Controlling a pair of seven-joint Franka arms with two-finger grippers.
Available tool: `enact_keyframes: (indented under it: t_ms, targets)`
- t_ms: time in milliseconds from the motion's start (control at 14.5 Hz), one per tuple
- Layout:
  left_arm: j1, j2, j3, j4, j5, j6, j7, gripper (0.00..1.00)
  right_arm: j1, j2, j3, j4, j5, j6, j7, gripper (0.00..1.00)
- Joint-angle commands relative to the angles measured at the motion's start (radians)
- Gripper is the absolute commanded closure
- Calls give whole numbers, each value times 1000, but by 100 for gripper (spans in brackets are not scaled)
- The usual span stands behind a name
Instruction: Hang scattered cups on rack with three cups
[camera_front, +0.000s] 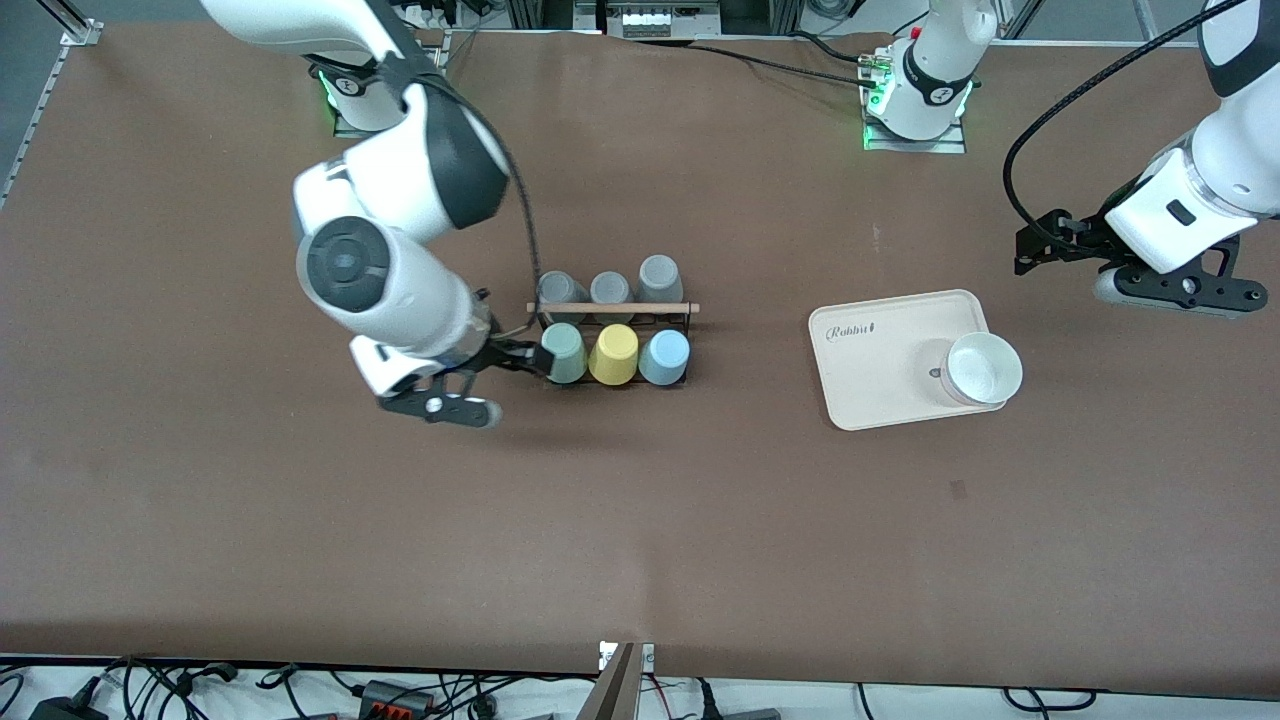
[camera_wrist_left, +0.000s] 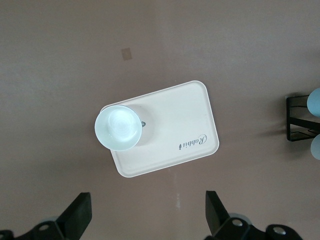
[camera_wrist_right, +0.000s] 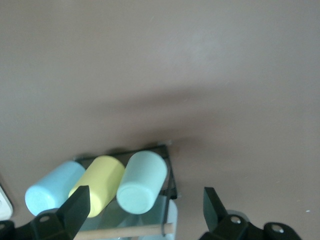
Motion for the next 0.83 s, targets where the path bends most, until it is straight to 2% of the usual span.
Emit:
enact_keyframes:
  t_ms: [0, 138, 344, 551, 757]
  targets:
    - [2, 6, 2, 19, -1, -10, 22, 0, -106, -13, 9, 15, 6, -25, -109, 0]
    - [3, 6, 5, 17, -1, -10, 23, 0, -174, -22, 8, 15, -2, -43, -189, 0]
    - [4, 6, 5, 17, -1, -12, 23, 0, -234, -68, 11, 13, -113, -77, -295, 0]
    - [4, 6, 5, 17, -1, -15, 23, 0, -321, -141, 12, -25, -120, -91, -376, 0]
    - [4, 6, 5, 17, -1, -16, 25, 0, -415, -203, 12, -79, -112, -91, -563, 0]
